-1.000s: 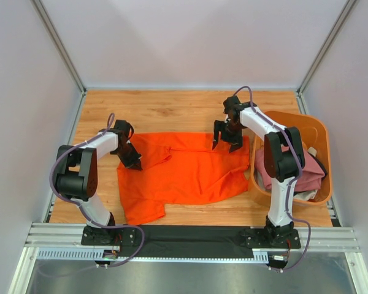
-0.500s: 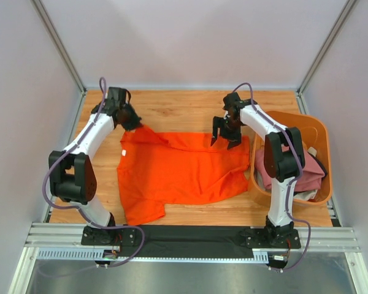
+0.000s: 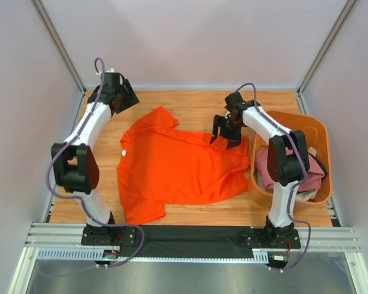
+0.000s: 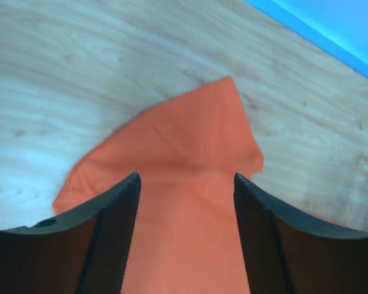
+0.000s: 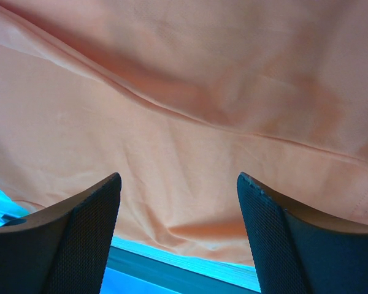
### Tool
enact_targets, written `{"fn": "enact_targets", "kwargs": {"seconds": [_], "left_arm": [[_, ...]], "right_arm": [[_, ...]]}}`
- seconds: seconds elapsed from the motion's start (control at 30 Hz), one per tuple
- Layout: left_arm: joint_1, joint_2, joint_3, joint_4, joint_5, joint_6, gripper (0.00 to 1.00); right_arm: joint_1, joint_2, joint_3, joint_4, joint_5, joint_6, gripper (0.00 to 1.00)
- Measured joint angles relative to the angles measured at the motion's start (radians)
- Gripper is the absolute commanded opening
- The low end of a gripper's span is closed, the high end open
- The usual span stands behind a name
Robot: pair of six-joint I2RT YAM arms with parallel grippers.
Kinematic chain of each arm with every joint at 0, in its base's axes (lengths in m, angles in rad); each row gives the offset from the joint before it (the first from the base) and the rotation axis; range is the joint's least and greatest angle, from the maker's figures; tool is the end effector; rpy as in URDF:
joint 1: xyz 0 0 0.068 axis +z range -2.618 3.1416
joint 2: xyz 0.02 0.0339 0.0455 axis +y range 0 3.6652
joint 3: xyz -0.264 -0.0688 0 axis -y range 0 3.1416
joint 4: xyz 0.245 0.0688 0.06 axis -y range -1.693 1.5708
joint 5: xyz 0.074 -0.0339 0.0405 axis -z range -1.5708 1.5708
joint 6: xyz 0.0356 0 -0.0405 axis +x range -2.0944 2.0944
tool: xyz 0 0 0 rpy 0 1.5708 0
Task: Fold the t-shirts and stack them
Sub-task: Flatten the tshirt out
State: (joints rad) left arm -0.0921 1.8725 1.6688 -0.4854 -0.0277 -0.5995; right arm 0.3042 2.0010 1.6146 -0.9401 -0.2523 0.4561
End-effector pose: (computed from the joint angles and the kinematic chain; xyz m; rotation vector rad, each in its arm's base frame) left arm 0.4333 -0.0390 0.3051 -0.5871 2.2049 -0.3352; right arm 0.3846 0.1301 0.2114 0.1792 2.9649 0.4851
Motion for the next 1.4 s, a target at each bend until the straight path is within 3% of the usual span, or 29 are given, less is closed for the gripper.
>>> {"fn": "enact_targets", "kwargs": {"seconds": [0.2, 0.33, 0.47, 0.77, 0.97, 1.07, 1.23, 1.4], "left_arm": [[-0.020, -0.327, -0.415, 0.069, 0.109, -0.016, 0.47], [-0.098, -0.302, -0.587, 0.103, 0.181, -0.072, 0.45], [-0.166, -0.240, -0.681, 0.093, 0.213, -0.157, 0.45], [-0.140, -0.169, -0.691, 0.036, 0.197, -0.227, 0.45], [-0.141, -0.167, -0.691, 0.031, 0.192, -0.228, 0.45], [-0.141, -0.167, -0.691, 0.029, 0.191, -0.229, 0.45], [-0.140, -0.167, -0.691, 0.022, 0.190, -0.229, 0.46], [-0.135, -0.164, -0.678, -0.016, 0.174, -0.229, 0.47]], "right_arm": [[0.000, -0.019, -0.031, 0.006, 0.065, 0.000, 0.77], [-0.001, 0.002, -0.010, 0.005, 0.134, -0.012, 0.61], [0.001, 0.048, 0.005, 0.017, 0.174, -0.026, 0.61], [0.053, 0.080, 0.005, 0.035, 0.221, -0.079, 0.62], [0.074, 0.100, 0.005, 0.052, 0.261, -0.090, 0.54], [0.072, 0.121, 0.006, 0.059, 0.286, -0.093, 0.41], [0.071, 0.140, 0.044, 0.056, 0.328, -0.106, 0.00], [0.072, 0.145, 0.114, 0.034, 0.398, -0.108, 0.01]]}}
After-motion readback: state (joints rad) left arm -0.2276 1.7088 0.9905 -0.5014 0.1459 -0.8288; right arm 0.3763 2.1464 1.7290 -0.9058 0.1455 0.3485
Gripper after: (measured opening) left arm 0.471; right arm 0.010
